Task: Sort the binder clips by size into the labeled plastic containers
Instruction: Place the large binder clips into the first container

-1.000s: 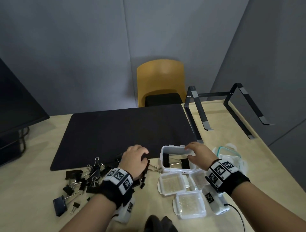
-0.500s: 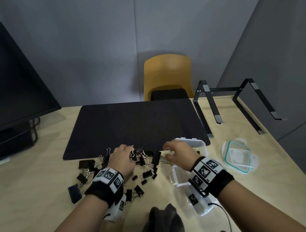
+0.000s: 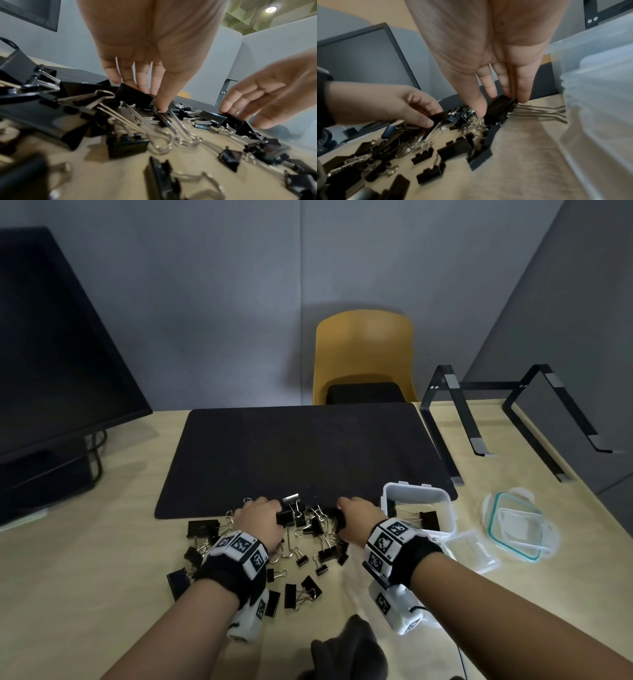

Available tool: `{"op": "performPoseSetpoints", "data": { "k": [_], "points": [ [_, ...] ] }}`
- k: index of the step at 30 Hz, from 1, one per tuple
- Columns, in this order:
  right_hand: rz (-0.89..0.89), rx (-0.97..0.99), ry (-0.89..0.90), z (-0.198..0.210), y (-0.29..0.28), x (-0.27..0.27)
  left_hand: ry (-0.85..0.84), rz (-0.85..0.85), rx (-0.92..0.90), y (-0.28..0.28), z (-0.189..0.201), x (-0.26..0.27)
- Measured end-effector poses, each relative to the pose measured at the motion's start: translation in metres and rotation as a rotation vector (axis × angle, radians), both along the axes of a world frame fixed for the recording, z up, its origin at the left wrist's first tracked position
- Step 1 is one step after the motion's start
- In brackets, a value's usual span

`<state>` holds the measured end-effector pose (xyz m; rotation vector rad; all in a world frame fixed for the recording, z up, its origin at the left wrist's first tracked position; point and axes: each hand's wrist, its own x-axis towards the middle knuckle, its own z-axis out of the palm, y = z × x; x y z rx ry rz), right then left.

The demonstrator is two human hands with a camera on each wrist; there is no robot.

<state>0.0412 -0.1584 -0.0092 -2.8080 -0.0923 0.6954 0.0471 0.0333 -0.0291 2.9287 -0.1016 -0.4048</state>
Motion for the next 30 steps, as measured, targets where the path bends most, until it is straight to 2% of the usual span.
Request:
{"op": "performPoseSetpoints", "data": {
  "k": [6,15,19,30],
  "points": [
    [0.005,-0.055,-0.029,-0.002,0.004,0.0,-0.018,-0.029,0.011,0.002,0.002,0.005],
    [-0.094,0.203,-0.17,0.014,0.0,0.0,0.069,0.012,-0.111,0.003,0.008,0.005],
    [-0.15,0.284,-0.198,0.026,-0.008,0.001,0.11,0.04,-0.244,0.005,0.017,0.008],
    [-0.23,0.396,-0.273,0.051,-0.059,0.002,-0.029,0.109,-0.482,-0.009,0.045,0.003]
  ]
}}
